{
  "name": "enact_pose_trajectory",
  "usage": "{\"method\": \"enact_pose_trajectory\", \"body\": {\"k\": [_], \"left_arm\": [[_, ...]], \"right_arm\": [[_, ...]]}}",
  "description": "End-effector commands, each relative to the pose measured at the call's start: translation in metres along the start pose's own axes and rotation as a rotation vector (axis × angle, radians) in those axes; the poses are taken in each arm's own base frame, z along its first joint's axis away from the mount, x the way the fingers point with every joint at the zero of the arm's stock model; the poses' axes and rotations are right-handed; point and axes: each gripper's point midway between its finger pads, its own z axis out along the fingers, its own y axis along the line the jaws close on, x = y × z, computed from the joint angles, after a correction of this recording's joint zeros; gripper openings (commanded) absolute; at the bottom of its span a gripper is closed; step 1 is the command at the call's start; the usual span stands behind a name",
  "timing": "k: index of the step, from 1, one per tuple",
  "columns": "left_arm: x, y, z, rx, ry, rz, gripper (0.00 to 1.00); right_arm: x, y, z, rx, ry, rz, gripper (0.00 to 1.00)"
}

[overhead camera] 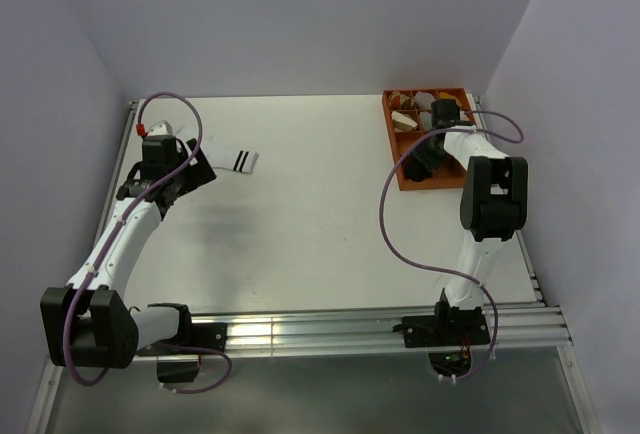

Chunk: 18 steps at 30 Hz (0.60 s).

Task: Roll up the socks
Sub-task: Place the sock in the storage box.

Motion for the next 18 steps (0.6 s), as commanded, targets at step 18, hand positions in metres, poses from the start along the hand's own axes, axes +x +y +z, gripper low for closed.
{"method": "enact_pose_trajectory", "body": {"k": [18], "left_arm": [[-0.003,-0.008,-0.009,0.057,-0.023,0.008,0.99]], "right_arm": [[0.027,-0.044,0.018,0.211,0.102,0.001,0.00]]}}
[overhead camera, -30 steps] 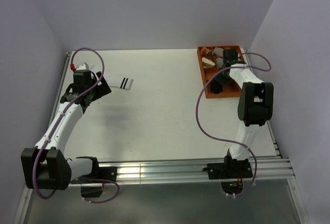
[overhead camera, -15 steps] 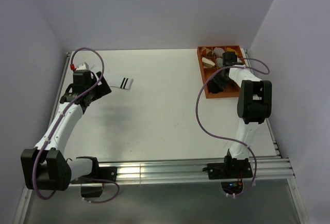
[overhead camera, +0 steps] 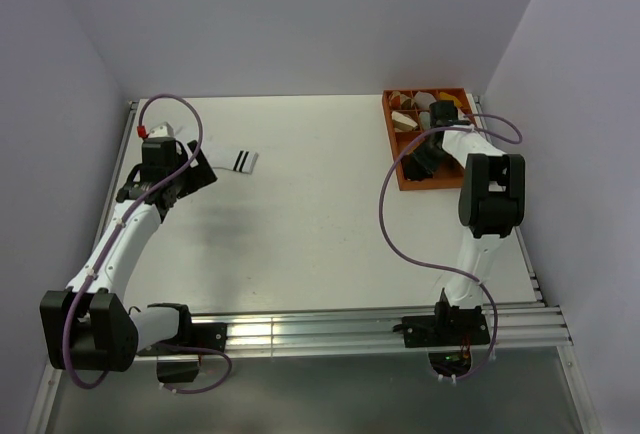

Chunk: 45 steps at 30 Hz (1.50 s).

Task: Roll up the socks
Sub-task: Place the sock in the storage box.

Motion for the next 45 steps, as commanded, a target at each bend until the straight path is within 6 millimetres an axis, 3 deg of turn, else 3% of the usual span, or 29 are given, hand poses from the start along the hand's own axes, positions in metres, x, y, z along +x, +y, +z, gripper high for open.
{"method": "enact_pose_trajectory", "body": {"k": [1,3,4,6,14,19,30,40,44,45], "left_arm": [[-0.009,-0.007,-0.006,0.037,-0.036,0.004,0.99],[-0.008,-0.006,-0.006,0.036,-0.034,0.006,0.99],[-0.008,-0.006,-0.006,0.035,-0.033,0.004,0.99],[-0.008,-0.006,-0.006,0.035,-0.033,0.006,0.99],[-0.008,-0.008,-0.007,0.046,-0.033,0.006,0.99],[-0.009,-0.034,-0.013,0.198,-0.043,0.006,0.99],[-0.009,-0.038,-0.016,0.227,-0.049,0.007,0.98],[-0.013,-0.034,-0.021,0.205,-0.064,0.008,0.98],[-0.013,-0.034,-0.022,0.204,-0.066,0.009,0.98],[-0.013,-0.034,-0.022,0.208,-0.064,0.010,0.98]], "right_arm": [[0.023,-0.036,0.008,0.155,0.078,-0.050,0.05],[0.023,-0.035,0.008,0.146,0.076,-0.055,0.13],[0.022,-0.035,0.007,0.141,0.072,-0.059,0.24],[0.018,-0.032,0.002,0.128,0.053,-0.059,0.33],[-0.009,-0.017,-0.026,0.096,-0.025,-0.083,0.39],[-0.007,-0.013,-0.026,0.076,-0.005,-0.097,0.49],[-0.014,-0.005,-0.048,0.045,-0.027,-0.119,0.54],[-0.016,-0.011,-0.059,0.071,-0.026,-0.143,0.56],[-0.012,-0.009,-0.057,0.064,-0.016,-0.150,0.54],[-0.010,-0.009,-0.055,0.067,-0.013,-0.154,0.46]]}}
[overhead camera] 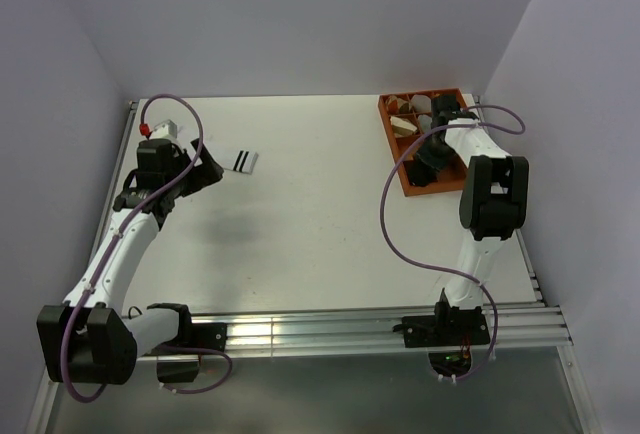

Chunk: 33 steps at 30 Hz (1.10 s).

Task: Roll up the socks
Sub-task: Place the sock in the storage box.

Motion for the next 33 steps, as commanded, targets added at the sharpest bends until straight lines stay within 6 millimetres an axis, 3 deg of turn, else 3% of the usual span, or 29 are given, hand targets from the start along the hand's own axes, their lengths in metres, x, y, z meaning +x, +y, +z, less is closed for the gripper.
{"method": "enact_pose_trajectory", "body": {"k": [1,2,3,5,19,22,26,33], "left_arm": [[-0.011,-0.005,-0.007,0.023,-0.044,0.012,0.97],[-0.010,-0.005,-0.007,0.022,-0.042,0.012,0.97],[-0.010,-0.005,-0.007,0.022,-0.042,0.012,0.97],[-0.010,-0.005,-0.007,0.022,-0.042,0.012,0.97],[-0.010,-0.004,-0.006,0.015,-0.042,0.016,0.97],[-0.009,-0.005,-0.006,0.022,-0.040,0.018,0.97],[-0.009,-0.007,-0.006,0.033,-0.038,0.019,0.97],[-0.010,-0.007,-0.008,0.034,-0.043,0.019,0.97]], "right_arm": [[-0.006,0.003,-0.026,-0.007,-0.032,-0.019,0.41],[-0.004,0.002,-0.023,-0.002,-0.024,-0.020,0.34],[-0.002,0.000,-0.019,0.003,-0.018,-0.018,0.17],[0.006,-0.001,-0.009,0.015,0.004,-0.027,0.00],[0.044,-0.015,0.032,0.103,0.145,-0.098,0.00],[0.044,-0.014,0.035,0.094,0.131,-0.091,0.08],[0.041,-0.011,0.028,0.082,0.121,-0.085,0.34],[0.016,-0.005,0.000,0.073,0.045,-0.091,0.50]]}}
